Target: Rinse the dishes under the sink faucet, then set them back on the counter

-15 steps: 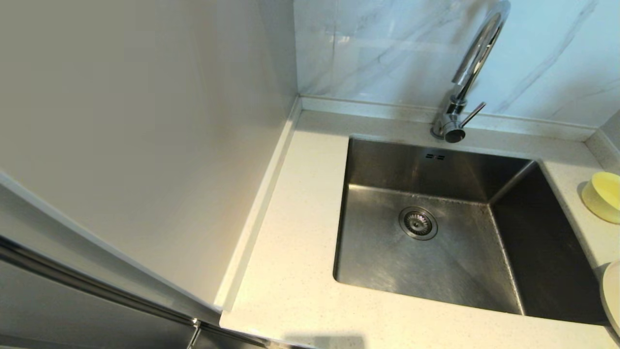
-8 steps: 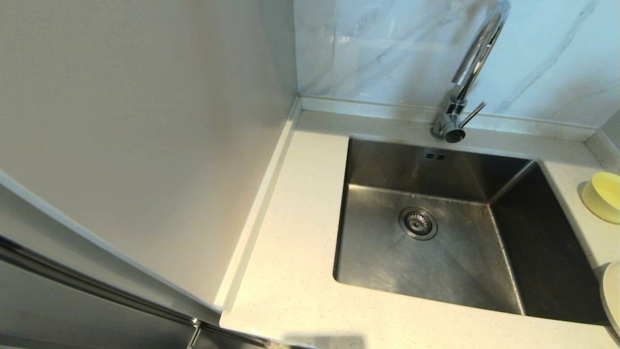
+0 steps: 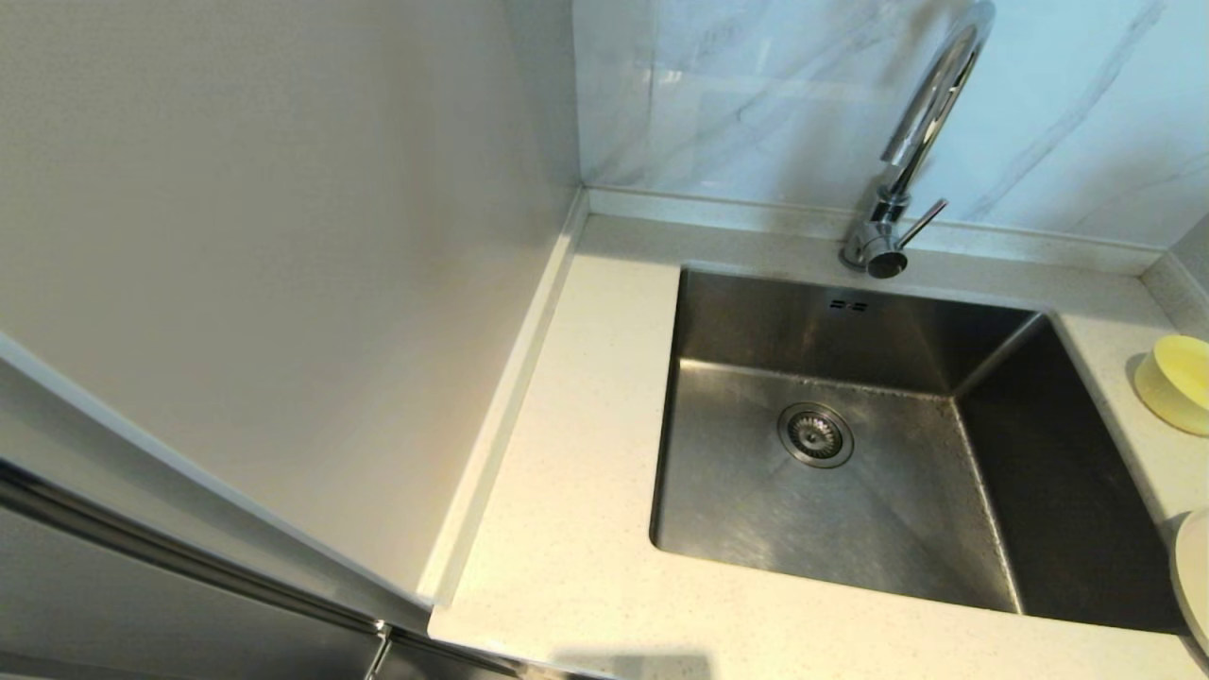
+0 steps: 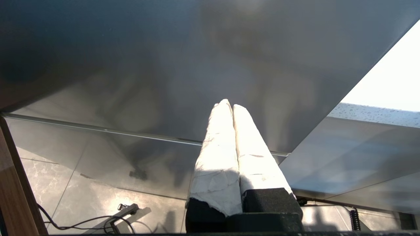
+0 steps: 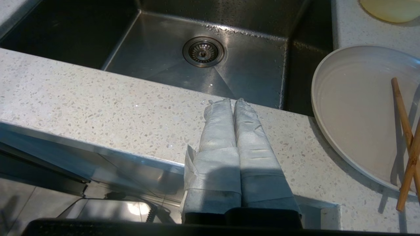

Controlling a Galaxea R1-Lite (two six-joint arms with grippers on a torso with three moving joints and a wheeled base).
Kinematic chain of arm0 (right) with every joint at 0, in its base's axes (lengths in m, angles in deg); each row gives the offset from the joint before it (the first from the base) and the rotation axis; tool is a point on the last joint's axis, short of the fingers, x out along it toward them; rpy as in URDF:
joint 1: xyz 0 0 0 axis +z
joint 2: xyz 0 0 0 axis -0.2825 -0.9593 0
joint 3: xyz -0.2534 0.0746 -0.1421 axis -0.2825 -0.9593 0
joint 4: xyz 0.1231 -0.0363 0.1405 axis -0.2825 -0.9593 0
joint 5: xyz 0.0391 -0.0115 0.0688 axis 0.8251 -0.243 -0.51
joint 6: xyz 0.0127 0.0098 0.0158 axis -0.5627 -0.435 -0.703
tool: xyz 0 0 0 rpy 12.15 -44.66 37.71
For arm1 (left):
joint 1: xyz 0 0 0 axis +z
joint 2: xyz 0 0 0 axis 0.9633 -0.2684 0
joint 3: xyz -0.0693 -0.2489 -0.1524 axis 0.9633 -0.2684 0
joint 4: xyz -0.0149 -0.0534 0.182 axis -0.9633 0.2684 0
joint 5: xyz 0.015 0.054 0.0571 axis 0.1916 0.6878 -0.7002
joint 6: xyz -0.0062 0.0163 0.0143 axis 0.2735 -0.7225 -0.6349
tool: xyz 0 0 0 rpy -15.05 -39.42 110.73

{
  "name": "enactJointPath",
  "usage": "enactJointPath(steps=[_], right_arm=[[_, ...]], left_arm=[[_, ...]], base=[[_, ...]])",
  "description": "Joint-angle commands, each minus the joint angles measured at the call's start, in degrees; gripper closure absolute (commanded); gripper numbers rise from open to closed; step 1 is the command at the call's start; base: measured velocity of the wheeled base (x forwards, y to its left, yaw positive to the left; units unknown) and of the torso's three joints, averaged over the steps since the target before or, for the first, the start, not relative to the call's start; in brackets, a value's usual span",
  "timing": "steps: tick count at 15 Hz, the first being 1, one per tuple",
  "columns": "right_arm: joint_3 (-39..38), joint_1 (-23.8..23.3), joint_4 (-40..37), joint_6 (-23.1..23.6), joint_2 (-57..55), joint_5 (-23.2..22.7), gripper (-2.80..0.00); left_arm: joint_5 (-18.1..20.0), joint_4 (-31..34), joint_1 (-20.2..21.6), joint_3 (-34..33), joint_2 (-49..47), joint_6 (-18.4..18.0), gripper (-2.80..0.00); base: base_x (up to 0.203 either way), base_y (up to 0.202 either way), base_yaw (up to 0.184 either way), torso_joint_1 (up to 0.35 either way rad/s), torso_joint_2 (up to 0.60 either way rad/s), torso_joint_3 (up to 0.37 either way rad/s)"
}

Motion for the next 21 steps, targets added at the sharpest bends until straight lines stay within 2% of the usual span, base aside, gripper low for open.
enactJointPath(steps=[1,21], right_arm=[[-0.5,0.0,0.0,0.0,-0.1,0.0,0.00],[-0.4,0.0,0.0,-0.2,-0.1,0.0,0.00]], left_arm=[[0.0,0.0,0.0,0.0,0.0,0.0,0.00],[0.0,0.0,0.0,0.0,0.0,0.0,0.00]], base=[[0.000,0.000,0.000,0.000,0.00,0.000],[0.000,0.000,0.000,0.000,0.00,0.000]])
